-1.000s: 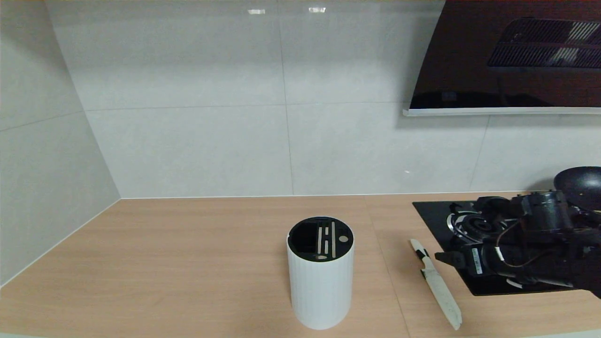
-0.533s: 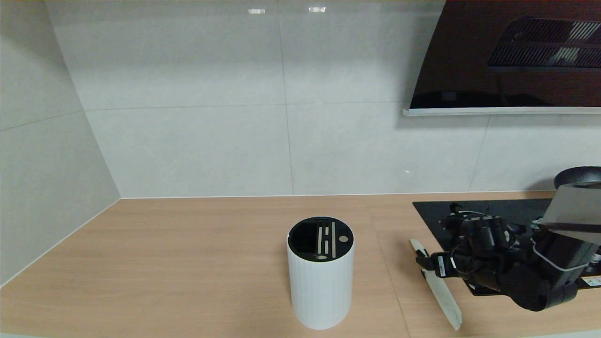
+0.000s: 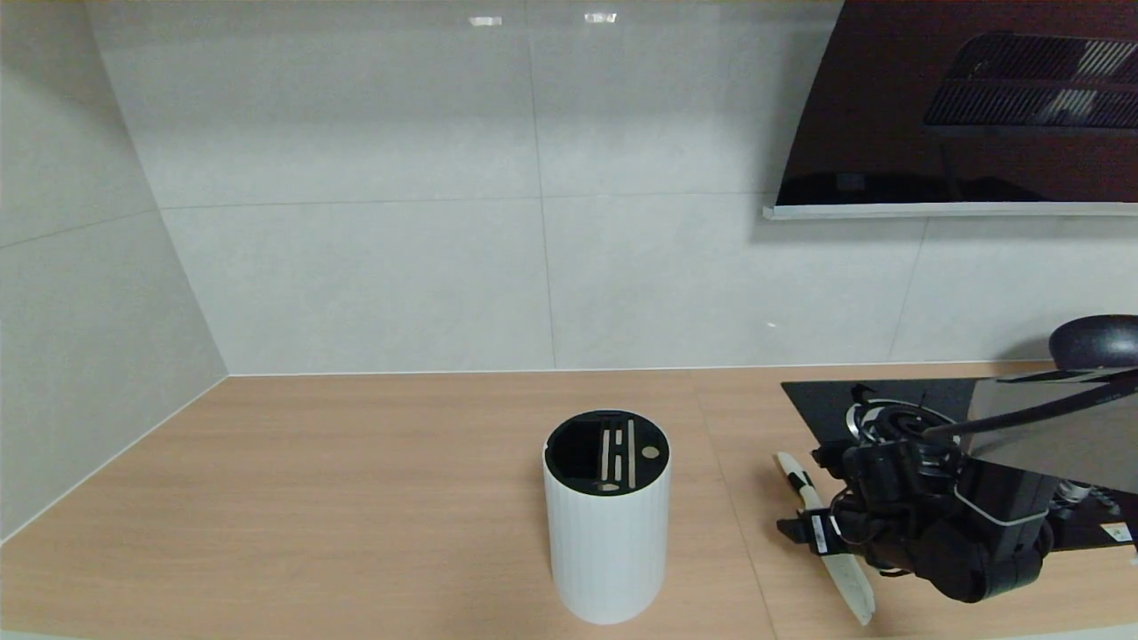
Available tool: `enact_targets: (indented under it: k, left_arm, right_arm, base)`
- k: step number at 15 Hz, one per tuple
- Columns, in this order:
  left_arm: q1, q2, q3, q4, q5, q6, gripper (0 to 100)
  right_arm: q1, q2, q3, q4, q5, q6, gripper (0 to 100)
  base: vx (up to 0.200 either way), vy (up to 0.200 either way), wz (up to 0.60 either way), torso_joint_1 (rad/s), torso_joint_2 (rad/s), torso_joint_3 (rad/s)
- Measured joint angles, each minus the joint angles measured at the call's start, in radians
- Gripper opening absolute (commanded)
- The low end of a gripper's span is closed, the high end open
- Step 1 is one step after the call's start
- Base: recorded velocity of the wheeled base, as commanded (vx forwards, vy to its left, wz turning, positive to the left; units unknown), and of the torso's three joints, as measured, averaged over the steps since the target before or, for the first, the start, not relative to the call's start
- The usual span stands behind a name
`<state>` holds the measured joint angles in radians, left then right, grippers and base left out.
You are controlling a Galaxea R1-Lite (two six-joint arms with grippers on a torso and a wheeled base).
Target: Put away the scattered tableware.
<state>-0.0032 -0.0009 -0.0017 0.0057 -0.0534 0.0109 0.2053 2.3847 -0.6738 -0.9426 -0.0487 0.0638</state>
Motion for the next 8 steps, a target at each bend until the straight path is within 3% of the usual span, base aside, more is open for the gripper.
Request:
enact_targets:
  k: [8]
  left_arm:
    - [0.0, 0.0, 0.0, 0.0, 0.0, 0.0, 100]
  right_arm:
    - [-0.005, 0.037, -0.04, 0.003, -0.042, 0.001, 100]
  base:
    - [0.0, 0.0, 0.0, 0.0, 0.0, 0.0]
